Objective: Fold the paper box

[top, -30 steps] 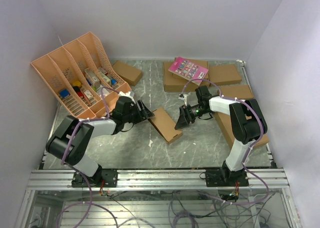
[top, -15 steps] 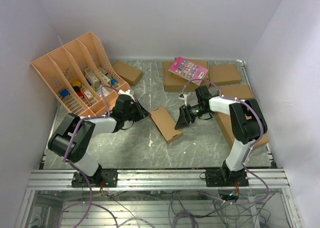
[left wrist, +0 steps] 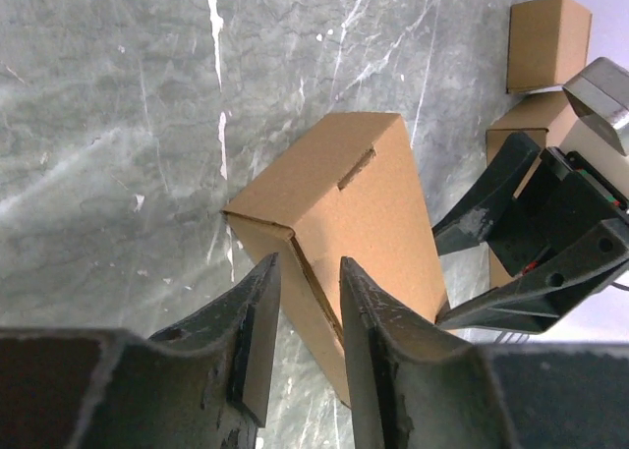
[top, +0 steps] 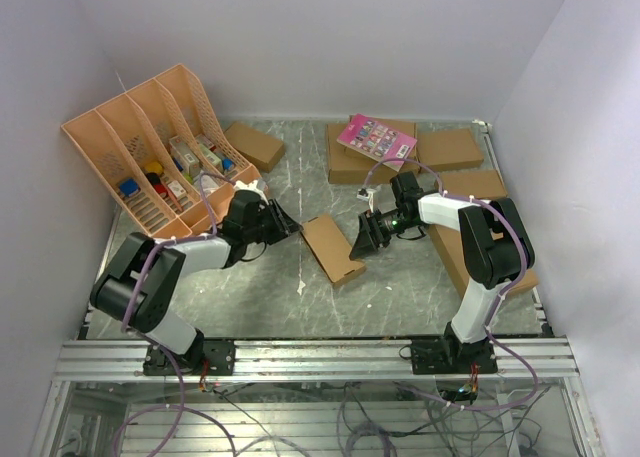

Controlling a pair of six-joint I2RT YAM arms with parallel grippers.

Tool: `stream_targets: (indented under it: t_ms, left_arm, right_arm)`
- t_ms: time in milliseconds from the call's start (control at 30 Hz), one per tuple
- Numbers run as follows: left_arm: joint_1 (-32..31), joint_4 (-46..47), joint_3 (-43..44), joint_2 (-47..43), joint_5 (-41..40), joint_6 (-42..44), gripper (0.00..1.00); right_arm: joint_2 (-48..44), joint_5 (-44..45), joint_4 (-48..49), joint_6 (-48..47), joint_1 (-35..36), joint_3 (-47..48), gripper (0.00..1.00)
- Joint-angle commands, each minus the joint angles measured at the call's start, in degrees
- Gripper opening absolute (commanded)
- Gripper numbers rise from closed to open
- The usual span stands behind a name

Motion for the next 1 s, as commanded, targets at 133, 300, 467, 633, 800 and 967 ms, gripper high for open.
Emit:
stream_targets:
  t_ms: [133,300,467,633,800,967]
  left_arm:
    - [0.3,0.8,-3.4,-5.9,-0.3,-1.8,0.46]
    - [0.3,3.4,-3.1,-3.4,1.1,-2.8,0.47]
    - [0.0,5.1,-1.6,0.4,1.7,-3.3,0.47]
    - [-0.1,5.5,-0.3,2.8,2.3,-2.9,0.35]
    - [-0.2,6.5,0.0,4.4,2.8,-3.0,0.19]
    - [-0.2,7.2,-0.4,4.7,2.8,-3.1,0.16]
  right_arm:
    - [1.5,7.7,0.3,-3.1,0.8,-0.7,0.56]
    - [1.5,7.3,0.2,-3.2,0.8,-0.7,0.57]
    - [1.6,7.4,0.3,-3.2,0.8,-0.8,0.57]
    - [1.8,7.3,0.2,-3.3,0.7,-0.7,0.57]
    - [1.9,7.3,0.1,-3.5,0.9,-0.6,0.57]
    - [1.5,7.2,0.0,-3.5,0.9,-0.5,0.57]
